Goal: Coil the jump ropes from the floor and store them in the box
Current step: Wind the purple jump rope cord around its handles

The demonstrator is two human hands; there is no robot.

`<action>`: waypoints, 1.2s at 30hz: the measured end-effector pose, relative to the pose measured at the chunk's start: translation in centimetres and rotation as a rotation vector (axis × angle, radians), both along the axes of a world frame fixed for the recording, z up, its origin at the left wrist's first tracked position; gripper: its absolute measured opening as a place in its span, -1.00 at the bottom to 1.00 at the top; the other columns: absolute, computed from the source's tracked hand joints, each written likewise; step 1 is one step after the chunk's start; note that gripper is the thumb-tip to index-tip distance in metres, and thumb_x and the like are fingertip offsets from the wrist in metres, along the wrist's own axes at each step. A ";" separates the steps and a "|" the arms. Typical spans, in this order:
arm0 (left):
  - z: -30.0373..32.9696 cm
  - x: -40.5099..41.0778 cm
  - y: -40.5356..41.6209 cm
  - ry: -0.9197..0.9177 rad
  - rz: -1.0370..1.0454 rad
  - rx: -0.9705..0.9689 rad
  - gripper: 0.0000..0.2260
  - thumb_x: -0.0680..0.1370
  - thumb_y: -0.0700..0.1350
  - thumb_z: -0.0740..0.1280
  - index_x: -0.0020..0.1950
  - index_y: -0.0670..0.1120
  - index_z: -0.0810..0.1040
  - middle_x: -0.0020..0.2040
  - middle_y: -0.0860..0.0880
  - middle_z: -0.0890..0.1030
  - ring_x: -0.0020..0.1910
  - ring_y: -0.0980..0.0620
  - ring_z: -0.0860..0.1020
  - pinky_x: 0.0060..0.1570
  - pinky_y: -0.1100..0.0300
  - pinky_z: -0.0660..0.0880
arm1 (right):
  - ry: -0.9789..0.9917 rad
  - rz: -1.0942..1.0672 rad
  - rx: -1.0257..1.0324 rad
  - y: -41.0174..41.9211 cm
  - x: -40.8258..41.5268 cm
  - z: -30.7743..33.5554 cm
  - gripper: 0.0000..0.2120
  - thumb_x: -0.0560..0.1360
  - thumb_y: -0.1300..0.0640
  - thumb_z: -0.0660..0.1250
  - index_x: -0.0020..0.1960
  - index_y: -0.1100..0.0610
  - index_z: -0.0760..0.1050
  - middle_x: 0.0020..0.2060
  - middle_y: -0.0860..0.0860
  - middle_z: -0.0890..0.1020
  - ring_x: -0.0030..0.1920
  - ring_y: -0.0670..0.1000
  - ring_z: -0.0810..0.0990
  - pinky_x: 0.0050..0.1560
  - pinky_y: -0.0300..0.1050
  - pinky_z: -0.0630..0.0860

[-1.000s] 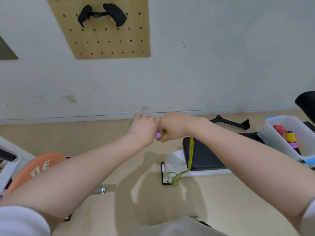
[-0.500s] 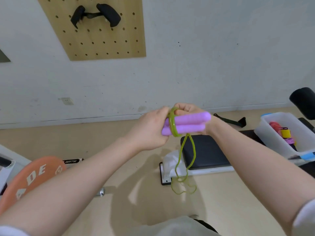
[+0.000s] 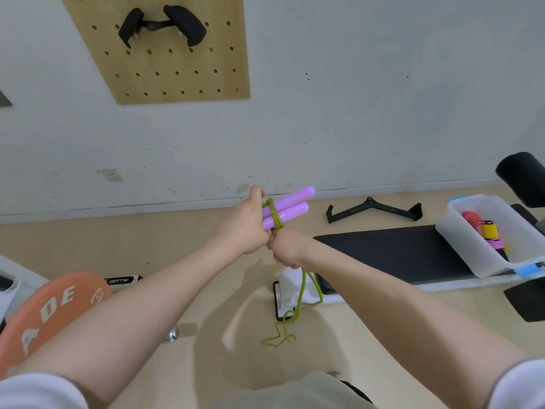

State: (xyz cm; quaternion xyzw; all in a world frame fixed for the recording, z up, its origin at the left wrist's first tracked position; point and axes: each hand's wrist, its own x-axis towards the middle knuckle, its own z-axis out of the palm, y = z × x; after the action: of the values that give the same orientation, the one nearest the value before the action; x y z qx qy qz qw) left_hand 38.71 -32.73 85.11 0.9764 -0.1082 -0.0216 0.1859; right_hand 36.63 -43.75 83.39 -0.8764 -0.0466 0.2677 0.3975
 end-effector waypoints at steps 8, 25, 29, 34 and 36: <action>-2.3 2.0 2.6 -0.011 0.013 0.613 -0.60 0.54 -0.12 0.23 0.30 -0.20 0.20 0.10 -0.10 0.57 0.06 -0.14 0.56 -0.13 0.13 0.35 | 0.011 0.303 -0.350 0.1 -0.4 3.9 -0.69 0.53 0.16 0.22 -0.39 0.17 0.40 -0.48 -0.02 0.52 -0.57 -0.09 0.40 -0.43 -0.25 0.36; 4.3 -1.0 -0.2 -0.111 -0.438 -0.082 -0.04 0.40 -0.23 0.30 0.45 0.17 -0.38 -0.16 -0.08 0.57 -0.23 -0.09 0.54 -0.20 0.03 0.49 | -0.105 -0.089 0.526 -7.5 3.6 4.5 -0.77 0.56 0.12 0.24 -0.27 0.07 0.48 -0.50 -0.16 0.47 -0.52 -0.18 0.39 -0.46 -0.36 0.34; 5.0 -0.4 -2.3 -0.111 -0.276 -0.278 -0.13 0.38 -0.25 0.31 0.53 0.00 -0.16 -0.28 0.01 0.51 -0.26 -0.07 0.51 -0.24 0.13 0.39 | -0.175 -0.272 0.428 -6.7 2.7 1.9 -0.84 0.51 0.23 0.23 -0.21 0.03 0.39 -0.39 -0.11 0.46 -0.43 -0.13 0.39 -0.40 -0.32 0.34; 4.6 1.9 -5.3 -0.121 -0.056 -0.237 -0.15 0.42 -0.16 0.32 0.53 0.00 -0.18 -0.16 -0.06 0.56 -0.18 -0.12 0.53 -0.15 0.04 0.49 | -0.203 -0.333 0.397 -6.2 2.7 0.8 -0.64 0.61 0.16 0.01 -0.34 0.11 0.33 -0.52 -0.02 0.37 -0.51 -0.08 0.28 -0.46 -0.24 0.21; 3.7 3.3 -5.8 -0.122 0.010 -0.073 -0.17 0.43 -0.16 0.28 0.53 -0.04 -0.21 -0.12 -0.09 0.53 -0.19 -0.14 0.49 -0.23 0.06 0.44 | -0.253 -0.182 0.200 -7.3 2.9 1.3 -0.68 0.62 0.15 0.01 -0.23 0.16 0.41 -0.46 -0.02 0.41 -0.44 -0.06 0.35 -0.38 -0.20 0.28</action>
State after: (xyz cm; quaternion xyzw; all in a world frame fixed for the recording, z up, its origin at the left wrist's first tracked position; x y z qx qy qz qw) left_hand 41.97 -38.54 88.81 0.9690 -0.1152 0.0428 0.2145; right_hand 39.55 -51.02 84.73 -0.8598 -0.0433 0.1121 0.4962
